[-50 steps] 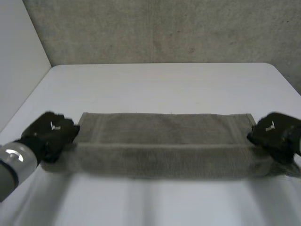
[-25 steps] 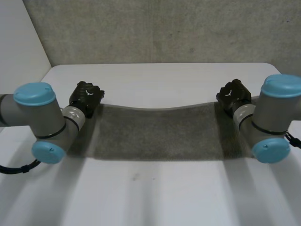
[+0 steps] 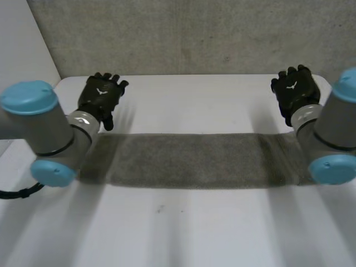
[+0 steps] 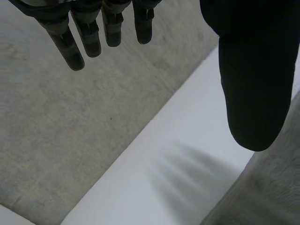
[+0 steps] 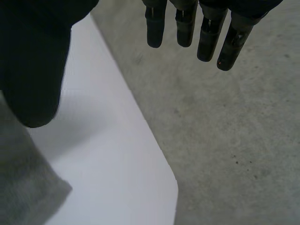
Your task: Fold the towel.
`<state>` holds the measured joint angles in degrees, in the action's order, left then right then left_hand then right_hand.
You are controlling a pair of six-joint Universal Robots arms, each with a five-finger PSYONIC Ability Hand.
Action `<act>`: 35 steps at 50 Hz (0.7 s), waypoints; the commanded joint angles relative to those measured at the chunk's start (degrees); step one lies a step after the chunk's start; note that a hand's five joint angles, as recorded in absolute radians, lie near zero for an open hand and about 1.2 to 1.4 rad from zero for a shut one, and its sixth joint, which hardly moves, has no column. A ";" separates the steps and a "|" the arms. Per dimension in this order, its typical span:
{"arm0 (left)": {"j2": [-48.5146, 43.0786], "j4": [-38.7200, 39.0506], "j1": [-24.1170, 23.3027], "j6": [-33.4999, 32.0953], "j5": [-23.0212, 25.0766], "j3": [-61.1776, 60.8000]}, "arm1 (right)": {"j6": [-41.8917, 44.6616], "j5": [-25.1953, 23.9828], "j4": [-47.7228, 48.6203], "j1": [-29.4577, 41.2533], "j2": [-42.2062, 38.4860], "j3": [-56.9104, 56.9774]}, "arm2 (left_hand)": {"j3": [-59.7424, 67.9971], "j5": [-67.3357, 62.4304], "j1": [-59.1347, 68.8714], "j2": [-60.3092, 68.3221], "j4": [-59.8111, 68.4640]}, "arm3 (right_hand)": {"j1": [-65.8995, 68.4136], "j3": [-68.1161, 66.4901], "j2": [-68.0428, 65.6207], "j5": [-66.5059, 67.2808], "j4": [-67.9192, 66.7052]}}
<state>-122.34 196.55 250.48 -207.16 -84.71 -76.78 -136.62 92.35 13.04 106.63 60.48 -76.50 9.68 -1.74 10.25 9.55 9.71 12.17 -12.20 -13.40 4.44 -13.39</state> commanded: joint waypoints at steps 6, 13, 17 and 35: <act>16.51 0.77 0.54 14.48 0.60 -20.24 | -12.88 -11.85 -19.63 -10.39 10.45 -11.91 | 0.32 1.74 -0.25 0.45 0.29 | -2.17 2.20 3.40 -4.44 3.39; 18.89 1.12 0.54 26.70 0.69 -24.21 | -12.53 -17.55 -17.53 -16.80 10.71 -20.86 | 0.32 1.74 -0.25 0.45 0.29 | 6.62 -6.59 -5.39 4.35 -5.40; 18.89 1.47 0.54 28.30 0.51 -24.47 | -12.44 -19.13 -14.11 -18.04 10.54 -23.24 | 0.32 1.74 -0.25 0.45 0.29 | 13.86 -13.83 -12.62 11.59 -12.63; 18.98 4.02 1.68 28.13 0.51 -27.20 | -9.55 -19.41 -2.76 -19.01 4.13 -25.80 | 0.32 1.74 -0.25 0.45 0.29 | 36.08 -36.05 -34.84 33.81 -34.85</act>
<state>-103.45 199.92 252.11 -178.85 -84.21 -103.83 -148.44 72.55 8.18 87.61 66.87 -102.68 9.48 -1.73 10.20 9.49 9.65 29.82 -35.00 -34.96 23.59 -34.93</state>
